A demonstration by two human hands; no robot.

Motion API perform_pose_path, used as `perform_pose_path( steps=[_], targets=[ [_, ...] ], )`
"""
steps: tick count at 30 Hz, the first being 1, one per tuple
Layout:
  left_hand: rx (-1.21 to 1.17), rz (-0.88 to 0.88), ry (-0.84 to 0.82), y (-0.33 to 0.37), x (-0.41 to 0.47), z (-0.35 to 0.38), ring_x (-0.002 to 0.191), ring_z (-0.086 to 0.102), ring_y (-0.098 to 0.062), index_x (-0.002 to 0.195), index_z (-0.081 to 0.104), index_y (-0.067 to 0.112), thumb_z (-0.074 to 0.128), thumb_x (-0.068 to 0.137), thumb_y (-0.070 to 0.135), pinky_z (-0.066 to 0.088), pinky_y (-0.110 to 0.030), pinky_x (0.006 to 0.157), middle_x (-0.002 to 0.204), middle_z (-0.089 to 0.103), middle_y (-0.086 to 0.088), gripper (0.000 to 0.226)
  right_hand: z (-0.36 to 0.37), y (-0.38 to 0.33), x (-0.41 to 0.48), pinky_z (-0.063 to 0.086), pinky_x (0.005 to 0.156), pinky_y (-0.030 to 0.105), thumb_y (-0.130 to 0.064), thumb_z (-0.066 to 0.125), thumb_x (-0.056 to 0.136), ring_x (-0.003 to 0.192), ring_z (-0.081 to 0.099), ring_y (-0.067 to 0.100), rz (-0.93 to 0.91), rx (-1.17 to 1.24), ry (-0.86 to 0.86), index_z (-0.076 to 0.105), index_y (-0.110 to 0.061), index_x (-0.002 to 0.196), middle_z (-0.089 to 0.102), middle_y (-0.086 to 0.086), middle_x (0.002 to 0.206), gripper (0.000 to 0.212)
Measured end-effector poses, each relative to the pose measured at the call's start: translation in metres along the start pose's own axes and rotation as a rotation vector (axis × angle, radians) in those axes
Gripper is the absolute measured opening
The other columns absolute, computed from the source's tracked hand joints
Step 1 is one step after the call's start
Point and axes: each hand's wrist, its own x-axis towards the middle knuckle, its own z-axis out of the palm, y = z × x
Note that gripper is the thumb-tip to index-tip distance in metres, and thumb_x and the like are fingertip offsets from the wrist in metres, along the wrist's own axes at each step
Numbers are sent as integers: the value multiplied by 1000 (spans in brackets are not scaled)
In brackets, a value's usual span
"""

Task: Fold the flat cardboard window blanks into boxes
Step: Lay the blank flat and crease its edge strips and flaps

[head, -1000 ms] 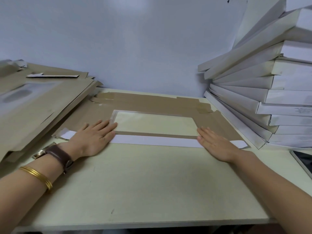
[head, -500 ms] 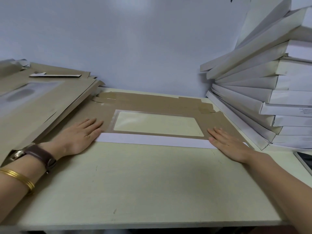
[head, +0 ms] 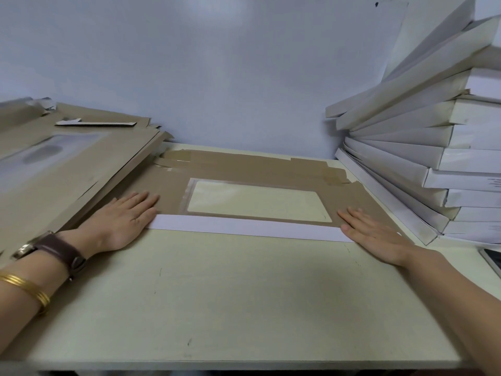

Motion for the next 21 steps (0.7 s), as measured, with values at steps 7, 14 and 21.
perform_pose_path(
  steps=[7,14,21],
  targets=[
    [-20,-26,50,2,-2,1,149,-1,-11,153,7,35,12,100,50,3,-37,121,162,5,8,55,-2,-4,-1,4,120,37,-65,17,94,144,-13,-2,10,-18,-10,5,-43,152,-6,-18,160,63],
    [39,-15,304,20,-7,-4,140,29,-17,131,53,25,24,101,41,10,-45,116,138,51,6,45,-1,-2,0,5,119,35,-76,13,83,145,-11,-2,30,-14,-4,7,-45,151,-4,-19,160,75],
    [32,21,408,51,-10,-9,140,28,-29,129,52,17,32,100,37,7,-53,116,133,53,-2,41,3,-11,-3,3,118,34,-68,14,93,148,-9,6,107,-65,4,5,-40,153,-4,-12,162,66]
  ],
)
